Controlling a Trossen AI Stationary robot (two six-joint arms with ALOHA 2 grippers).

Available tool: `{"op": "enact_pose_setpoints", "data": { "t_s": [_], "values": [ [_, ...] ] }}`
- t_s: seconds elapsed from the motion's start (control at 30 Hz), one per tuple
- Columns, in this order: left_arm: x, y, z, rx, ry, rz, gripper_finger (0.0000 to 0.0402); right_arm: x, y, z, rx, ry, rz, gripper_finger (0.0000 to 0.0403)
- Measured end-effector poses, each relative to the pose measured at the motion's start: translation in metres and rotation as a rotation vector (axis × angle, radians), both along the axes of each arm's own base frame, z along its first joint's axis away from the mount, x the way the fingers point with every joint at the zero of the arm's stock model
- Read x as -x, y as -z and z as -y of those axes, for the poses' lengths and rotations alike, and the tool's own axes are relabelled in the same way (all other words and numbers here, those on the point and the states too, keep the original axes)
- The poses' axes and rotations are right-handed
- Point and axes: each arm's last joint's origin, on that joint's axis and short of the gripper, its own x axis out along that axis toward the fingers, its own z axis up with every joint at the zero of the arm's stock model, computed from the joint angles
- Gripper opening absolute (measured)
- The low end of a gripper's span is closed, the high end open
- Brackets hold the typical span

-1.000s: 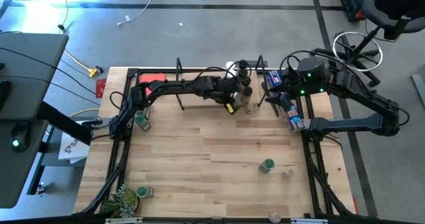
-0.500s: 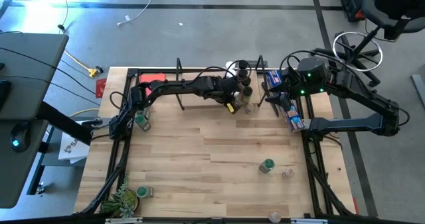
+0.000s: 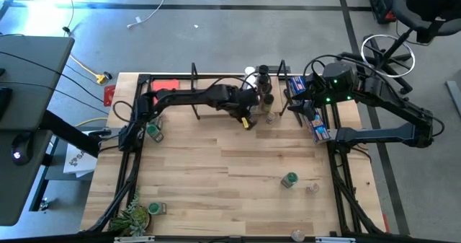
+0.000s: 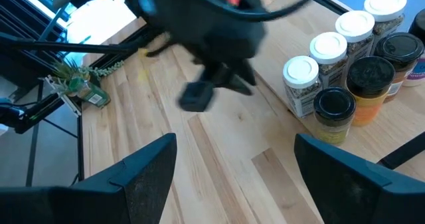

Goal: Shelf spices
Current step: Put the white seasoning bottle on the shelf aligned with the other white seasoning bottles

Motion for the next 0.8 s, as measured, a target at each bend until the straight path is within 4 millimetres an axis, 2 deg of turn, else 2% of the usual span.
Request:
{"op": "enact_pose_setpoints", "data": {
  "t_s": [0.2, 0.3, 0.4, 0.53, 0.8],
  "values": [
    [0.012, -0.056, 0.025, -0.168, 0.343, 0.117, 0.0082, 0.0, 0.0, 0.0, 0.008, -0.006, -0.001, 0.03],
    [0.012, -0.074, 0.025, -0.239, 0.401, 0.21, 0.0084, 0.0, 0.0, 0.0, 0.022, -0.015, -0.002, 0.03],
    [0.01, -0.073, 0.007, -0.225, 0.403, 0.245, 0.0095, 0.0, 0.0, 0.001, 0.033, 0.0, -0.005, 0.03],
    [0.006, -0.058, -0.016, -0.24, 0.425, 0.21, 0.0124, 0.0, -0.001, 0.001, 0.037, 0.006, 0.0, 0.03],
    [-0.002, -0.042, -0.034, -0.352, 0.538, 0.146, 0.0193, 0.0, -0.001, 0.001, 0.015, 0.022, 0.002, 0.03]
  ]
}}
